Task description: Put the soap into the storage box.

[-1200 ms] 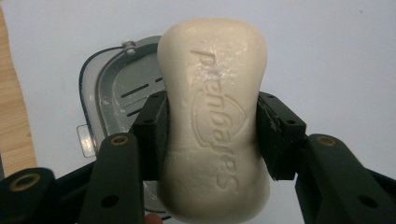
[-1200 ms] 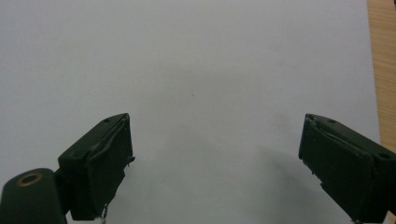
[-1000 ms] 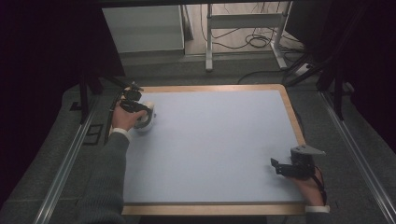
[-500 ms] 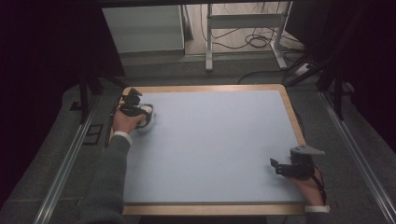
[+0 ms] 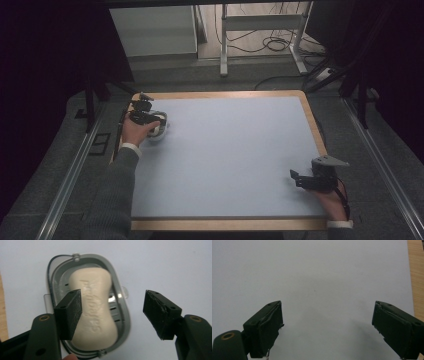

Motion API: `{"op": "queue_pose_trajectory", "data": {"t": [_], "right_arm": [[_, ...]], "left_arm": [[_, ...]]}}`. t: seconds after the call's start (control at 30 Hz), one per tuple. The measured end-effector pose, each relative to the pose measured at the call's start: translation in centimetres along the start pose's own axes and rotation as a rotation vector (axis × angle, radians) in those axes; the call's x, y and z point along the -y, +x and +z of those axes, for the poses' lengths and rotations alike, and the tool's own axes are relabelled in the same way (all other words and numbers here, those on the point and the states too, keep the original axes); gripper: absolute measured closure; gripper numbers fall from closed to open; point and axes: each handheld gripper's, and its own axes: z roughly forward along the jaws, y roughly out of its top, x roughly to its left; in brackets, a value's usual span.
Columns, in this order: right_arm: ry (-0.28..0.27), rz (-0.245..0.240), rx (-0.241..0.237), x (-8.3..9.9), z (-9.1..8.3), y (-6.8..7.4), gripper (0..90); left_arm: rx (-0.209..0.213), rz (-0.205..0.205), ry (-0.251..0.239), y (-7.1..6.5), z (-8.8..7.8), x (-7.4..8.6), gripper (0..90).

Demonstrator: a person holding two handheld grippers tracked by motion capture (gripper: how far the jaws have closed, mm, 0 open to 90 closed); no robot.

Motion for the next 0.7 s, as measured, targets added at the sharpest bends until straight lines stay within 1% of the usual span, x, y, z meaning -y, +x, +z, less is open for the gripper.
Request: {"op": "queue_pose_trajectory", "data": {"t": [0.1,0.13,0.17,0.43,0.5,0.6,0.7], "right_arm": [[0.0,-0.004,0.002,0.0,0.0,0.0,9.5],[0.0,-0.005,0.003,0.0,0.0,0.0,9.6],[0.0,-0.005,0.003,0.0,0.0,0.0,9.5],[-0.007,-0.001,0.009,0.2,-0.5,0.0,9.5],[-0.008,-0.002,0.011,0.3,-0.7,0.0,9.5],[-0.013,0.0,0.017,0.3,-1.0,0.1,9.6],[-0.011,-0.002,0.022,0.3,-1.0,0.1,9.6]], "left_arm": [[0.015,0.017,-0.027,-0.4,-0.7,0.0,31.0],[0.015,0.015,-0.038,-0.7,-0.9,0.0,30.8],[0.009,0.025,-0.05,-0.9,-1.1,0.1,30.9],[0.051,0.105,-0.07,-2.9,-2.0,0.7,31.1],[0.08,0.122,-0.069,-3.3,-2.2,1.0,31.0],[0.124,0.151,-0.082,-3.9,-2.4,1.7,31.2],[0.152,0.195,-0.081,-4.6,-2.5,2.6,31.1]]}}
